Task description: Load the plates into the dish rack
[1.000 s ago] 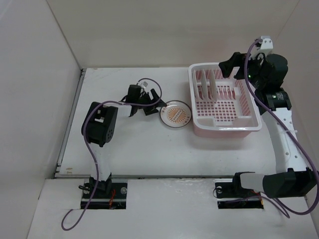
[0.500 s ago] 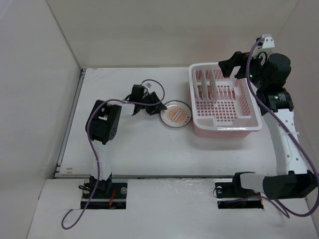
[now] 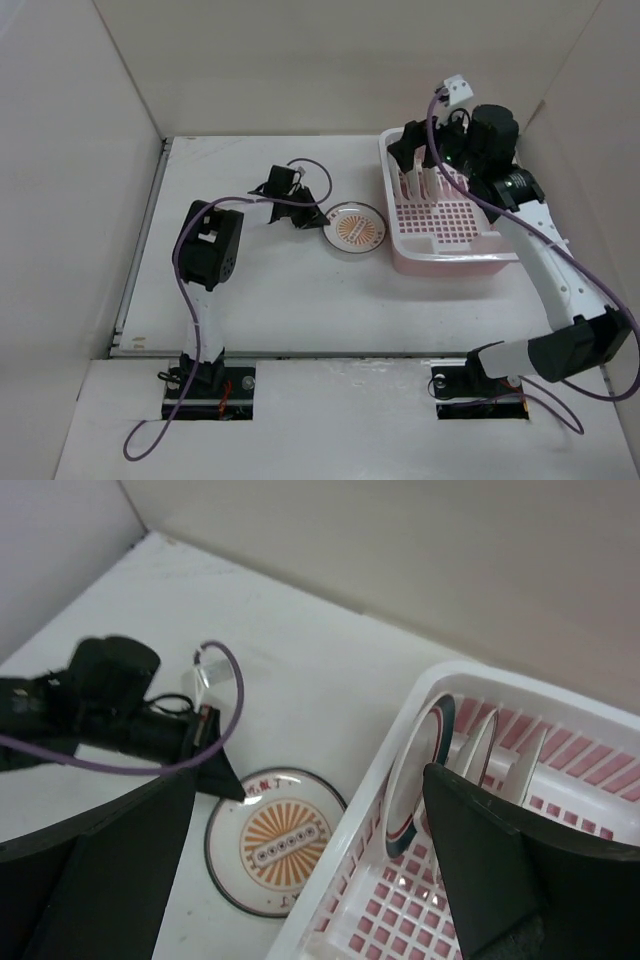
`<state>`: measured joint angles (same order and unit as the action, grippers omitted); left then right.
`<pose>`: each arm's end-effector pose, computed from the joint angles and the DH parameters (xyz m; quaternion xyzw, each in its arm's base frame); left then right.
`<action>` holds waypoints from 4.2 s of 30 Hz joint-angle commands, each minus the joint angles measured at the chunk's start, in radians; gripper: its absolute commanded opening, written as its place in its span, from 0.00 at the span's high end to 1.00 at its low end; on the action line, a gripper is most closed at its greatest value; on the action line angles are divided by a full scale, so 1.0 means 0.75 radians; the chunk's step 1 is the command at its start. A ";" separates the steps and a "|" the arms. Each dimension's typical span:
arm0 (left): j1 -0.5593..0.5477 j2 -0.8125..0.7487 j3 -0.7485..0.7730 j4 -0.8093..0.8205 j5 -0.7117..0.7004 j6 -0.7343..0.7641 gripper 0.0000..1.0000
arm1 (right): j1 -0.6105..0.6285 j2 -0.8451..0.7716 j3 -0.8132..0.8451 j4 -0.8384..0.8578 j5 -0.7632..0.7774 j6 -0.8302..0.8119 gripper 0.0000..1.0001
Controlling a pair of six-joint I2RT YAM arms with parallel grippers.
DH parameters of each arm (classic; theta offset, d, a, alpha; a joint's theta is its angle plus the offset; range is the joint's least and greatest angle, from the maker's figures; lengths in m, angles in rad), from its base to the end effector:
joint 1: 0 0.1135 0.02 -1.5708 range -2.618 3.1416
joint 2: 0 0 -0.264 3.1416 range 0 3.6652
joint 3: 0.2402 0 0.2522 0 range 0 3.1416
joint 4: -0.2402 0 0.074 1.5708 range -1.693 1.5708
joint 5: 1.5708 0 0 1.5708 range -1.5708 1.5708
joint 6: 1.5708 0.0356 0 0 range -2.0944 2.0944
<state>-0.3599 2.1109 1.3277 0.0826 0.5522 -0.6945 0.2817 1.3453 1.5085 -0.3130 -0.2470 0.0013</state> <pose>0.4159 -0.1765 0.1424 -0.0320 0.8794 -0.4177 0.2261 0.2860 0.0918 0.4536 -0.1847 0.7337 0.1837 0.6276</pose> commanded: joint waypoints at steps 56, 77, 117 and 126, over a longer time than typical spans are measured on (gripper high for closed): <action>0.402 -0.775 0.300 -0.802 0.090 -0.260 1.00 | 0.862 0.473 0.018 0.202 0.423 -0.787 1.00; 0.429 -0.959 -0.040 -0.495 -0.296 0.012 0.00 | 0.110 -0.016 -0.046 0.284 0.160 -0.047 1.00; 0.429 -0.898 -0.134 -0.411 -0.211 0.077 0.00 | -0.545 0.364 -0.304 0.358 -0.297 -0.049 1.00; 0.429 -0.886 -0.134 -0.411 -0.211 0.077 0.00 | -0.545 0.460 -0.234 0.358 -0.297 -0.049 1.00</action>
<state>-0.0433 1.4593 1.2194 -0.2508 0.3851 -0.6571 -0.1234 1.6726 1.2713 -0.1390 -0.4458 -0.0448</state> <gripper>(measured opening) 0.997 0.096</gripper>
